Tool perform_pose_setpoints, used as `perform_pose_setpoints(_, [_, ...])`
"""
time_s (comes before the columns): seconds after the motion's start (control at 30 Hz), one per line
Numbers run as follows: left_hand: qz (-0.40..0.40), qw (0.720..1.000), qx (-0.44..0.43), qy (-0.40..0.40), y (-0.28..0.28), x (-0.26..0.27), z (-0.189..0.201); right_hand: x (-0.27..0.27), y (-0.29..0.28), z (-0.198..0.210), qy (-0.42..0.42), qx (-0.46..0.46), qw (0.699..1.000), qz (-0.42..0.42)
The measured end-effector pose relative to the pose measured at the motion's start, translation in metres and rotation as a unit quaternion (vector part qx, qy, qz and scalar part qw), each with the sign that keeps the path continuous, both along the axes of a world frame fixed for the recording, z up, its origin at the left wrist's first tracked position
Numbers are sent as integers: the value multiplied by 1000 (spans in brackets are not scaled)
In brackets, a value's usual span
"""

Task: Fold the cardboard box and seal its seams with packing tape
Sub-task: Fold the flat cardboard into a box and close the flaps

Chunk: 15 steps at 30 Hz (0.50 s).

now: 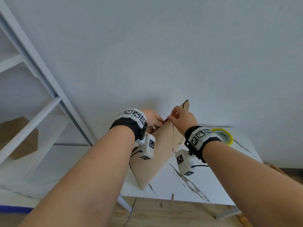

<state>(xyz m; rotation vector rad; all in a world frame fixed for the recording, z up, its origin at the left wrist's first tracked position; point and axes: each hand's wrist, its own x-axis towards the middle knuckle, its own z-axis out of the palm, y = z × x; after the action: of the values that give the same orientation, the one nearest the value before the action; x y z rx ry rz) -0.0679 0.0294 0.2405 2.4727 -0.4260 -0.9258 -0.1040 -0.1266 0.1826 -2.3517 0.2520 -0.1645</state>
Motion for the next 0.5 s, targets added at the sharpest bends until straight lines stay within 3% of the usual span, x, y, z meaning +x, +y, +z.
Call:
perform_pose_setpoints(0.17, [9, 1000, -3, -12, -8, -5, 0, -13, -2, 3, 12, 22, 1000, -19])
perform_pose_setpoints(0.33, [-71, 979, 131, -137, -17, -13, 11, -20, 0, 4, 47, 20, 997, -52])
perform_pose_setpoints(0.5, [-54, 974, 156, -157, -10, -8, 10, -26, -3, 15, 88, 36, 993, -70])
